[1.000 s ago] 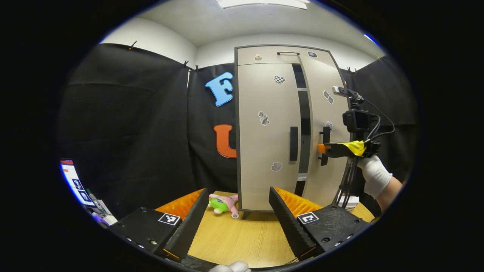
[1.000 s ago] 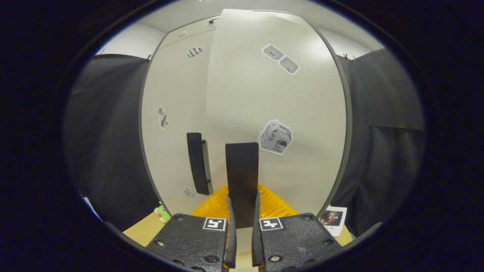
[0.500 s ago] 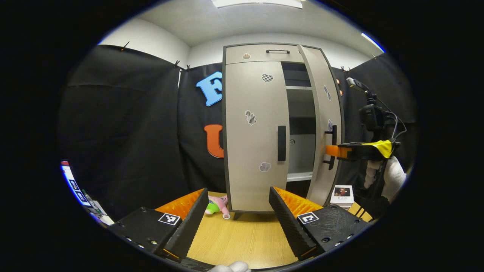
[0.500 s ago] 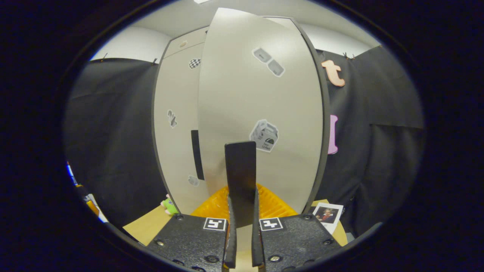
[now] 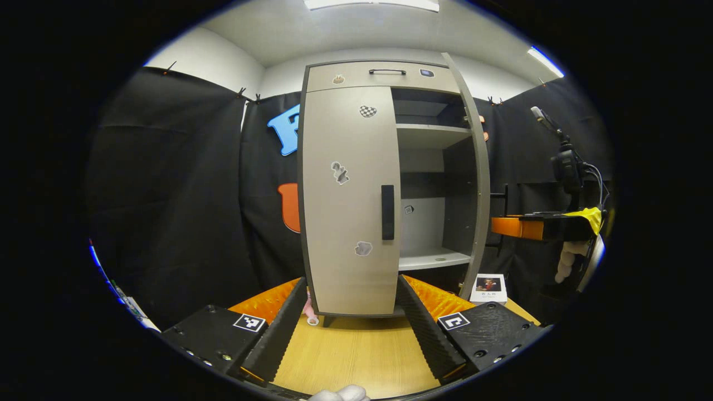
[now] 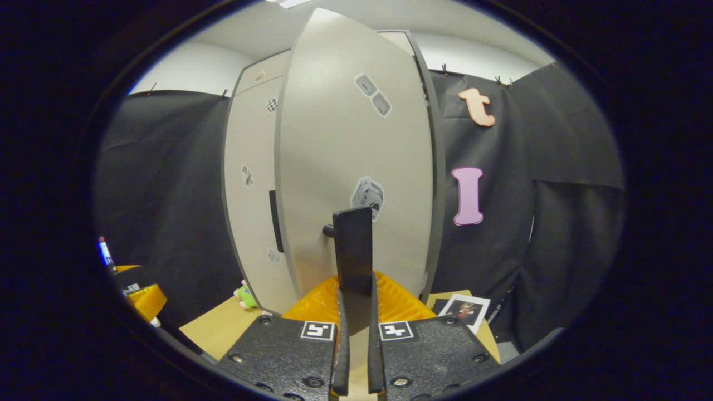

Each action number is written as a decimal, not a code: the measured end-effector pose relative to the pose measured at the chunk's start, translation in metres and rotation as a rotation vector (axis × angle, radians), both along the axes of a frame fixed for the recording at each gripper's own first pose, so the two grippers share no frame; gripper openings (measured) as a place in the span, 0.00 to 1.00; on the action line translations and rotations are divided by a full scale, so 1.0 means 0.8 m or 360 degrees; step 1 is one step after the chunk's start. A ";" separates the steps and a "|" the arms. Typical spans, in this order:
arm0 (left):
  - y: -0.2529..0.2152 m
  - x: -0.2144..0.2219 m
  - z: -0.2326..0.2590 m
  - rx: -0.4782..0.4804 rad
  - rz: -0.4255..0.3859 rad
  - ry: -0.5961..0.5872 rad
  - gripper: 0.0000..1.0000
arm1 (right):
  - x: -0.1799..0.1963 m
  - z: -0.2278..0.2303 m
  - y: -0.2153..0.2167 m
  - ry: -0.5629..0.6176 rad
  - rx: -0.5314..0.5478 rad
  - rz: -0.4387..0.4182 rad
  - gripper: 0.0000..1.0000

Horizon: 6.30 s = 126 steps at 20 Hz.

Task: Open the right door of the double-door shoe cabinet with the right hand, and open the left door with the left hand.

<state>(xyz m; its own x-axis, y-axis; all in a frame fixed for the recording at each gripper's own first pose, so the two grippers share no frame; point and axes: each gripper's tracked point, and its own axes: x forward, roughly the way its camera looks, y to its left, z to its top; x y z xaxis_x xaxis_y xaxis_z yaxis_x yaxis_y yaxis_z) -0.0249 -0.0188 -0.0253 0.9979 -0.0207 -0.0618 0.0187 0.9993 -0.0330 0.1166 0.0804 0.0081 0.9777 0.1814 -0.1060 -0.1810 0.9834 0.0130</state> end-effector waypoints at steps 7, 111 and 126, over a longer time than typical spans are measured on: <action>-0.034 0.010 0.004 -0.0007 -0.0112 -0.0004 0.96 | -0.003 0.002 -0.042 -0.0015 -0.0014 -0.0122 0.07; -0.033 0.252 0.029 -0.0023 -0.0188 -0.0032 0.05 | -0.074 0.001 -0.012 -0.0044 -0.0006 -0.0175 1.00; 0.052 0.182 0.019 -0.0049 -0.0082 -0.0018 0.04 | -0.058 -0.008 0.032 -0.0019 -0.0005 0.0002 1.00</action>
<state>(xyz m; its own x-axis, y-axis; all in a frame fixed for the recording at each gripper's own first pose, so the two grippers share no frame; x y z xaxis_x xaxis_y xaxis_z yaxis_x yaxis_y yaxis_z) 0.1207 0.0227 -0.0101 0.9961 -0.0735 -0.0492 0.0703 0.9955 -0.0632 0.0705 0.1058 0.0020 0.9786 0.1825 -0.0946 -0.1826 0.9832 0.0078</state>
